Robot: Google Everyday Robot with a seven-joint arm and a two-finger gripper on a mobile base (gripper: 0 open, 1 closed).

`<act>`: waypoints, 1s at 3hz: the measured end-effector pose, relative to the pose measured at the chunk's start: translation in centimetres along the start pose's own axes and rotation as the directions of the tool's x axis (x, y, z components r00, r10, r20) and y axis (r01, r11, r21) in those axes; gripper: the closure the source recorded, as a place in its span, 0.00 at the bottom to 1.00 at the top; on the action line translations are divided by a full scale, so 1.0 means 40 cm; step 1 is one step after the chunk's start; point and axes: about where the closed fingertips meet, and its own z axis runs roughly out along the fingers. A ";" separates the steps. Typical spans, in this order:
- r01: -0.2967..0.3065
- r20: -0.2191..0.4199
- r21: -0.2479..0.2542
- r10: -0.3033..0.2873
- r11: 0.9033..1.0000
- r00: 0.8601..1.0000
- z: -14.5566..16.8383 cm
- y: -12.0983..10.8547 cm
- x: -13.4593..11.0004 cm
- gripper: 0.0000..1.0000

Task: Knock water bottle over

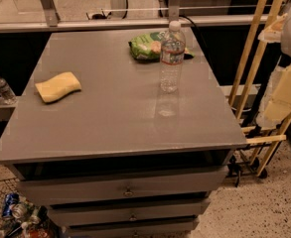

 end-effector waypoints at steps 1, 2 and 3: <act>0.000 0.000 0.000 0.000 1.000 1.000 0.000 0.000 0.000 0.00; -0.028 0.035 -0.008 0.028 1.000 0.999 0.007 -0.001 0.002 0.00; -0.113 0.136 -0.075 0.123 0.991 0.983 0.121 0.002 0.035 0.00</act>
Offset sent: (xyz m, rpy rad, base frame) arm 0.0036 -0.0032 -0.0105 0.1082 0.0190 -0.0322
